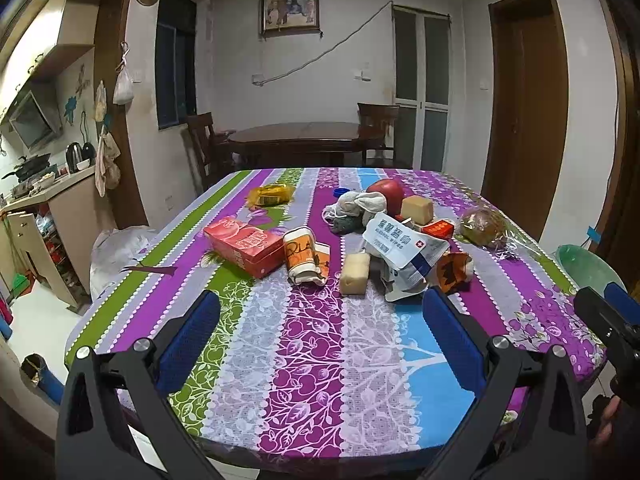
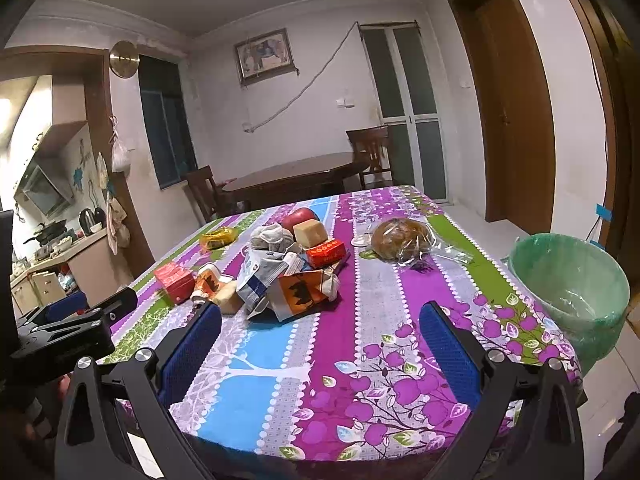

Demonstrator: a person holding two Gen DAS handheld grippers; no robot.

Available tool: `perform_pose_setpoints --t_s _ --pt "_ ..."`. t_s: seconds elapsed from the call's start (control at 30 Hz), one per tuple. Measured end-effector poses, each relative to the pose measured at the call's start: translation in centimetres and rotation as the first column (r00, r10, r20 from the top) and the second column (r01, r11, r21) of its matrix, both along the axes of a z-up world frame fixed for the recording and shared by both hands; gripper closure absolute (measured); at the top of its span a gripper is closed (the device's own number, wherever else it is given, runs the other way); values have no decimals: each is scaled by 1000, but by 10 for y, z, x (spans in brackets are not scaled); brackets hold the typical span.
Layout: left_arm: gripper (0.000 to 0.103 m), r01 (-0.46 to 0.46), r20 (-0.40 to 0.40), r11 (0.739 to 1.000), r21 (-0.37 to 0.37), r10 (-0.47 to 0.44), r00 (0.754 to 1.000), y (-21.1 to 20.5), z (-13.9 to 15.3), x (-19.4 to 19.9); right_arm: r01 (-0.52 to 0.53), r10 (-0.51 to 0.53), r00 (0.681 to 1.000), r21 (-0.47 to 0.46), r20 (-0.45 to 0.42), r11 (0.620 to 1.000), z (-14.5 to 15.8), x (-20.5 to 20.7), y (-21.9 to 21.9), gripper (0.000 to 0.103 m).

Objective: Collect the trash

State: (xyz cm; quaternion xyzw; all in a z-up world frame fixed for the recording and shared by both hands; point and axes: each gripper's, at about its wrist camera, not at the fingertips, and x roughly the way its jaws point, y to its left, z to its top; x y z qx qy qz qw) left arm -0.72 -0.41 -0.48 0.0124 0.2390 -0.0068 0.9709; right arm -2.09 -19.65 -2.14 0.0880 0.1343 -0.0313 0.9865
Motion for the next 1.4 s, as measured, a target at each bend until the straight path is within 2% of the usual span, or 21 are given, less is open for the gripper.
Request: perform_pose_setpoints --t_s 0.23,0.43,1.2,1.4 --pt "5 28 2 999 28 -28 1000 -6 -1 1 -12 12 1000 -9 -5 1000 0 1 3 4" --pt "5 22 -9 999 23 -22 1000 -6 -1 4 -16 16 999 5 -41 1000 -6 9 1 4" --pt "5 26 -33 999 39 -24 999 -8 -5 6 -16 17 998 7 -64 1000 -10 16 -2 4" --pt "5 28 -48 999 37 -26 998 -9 -7 9 -7 8 995 16 -95 1000 -16 20 -3 4"
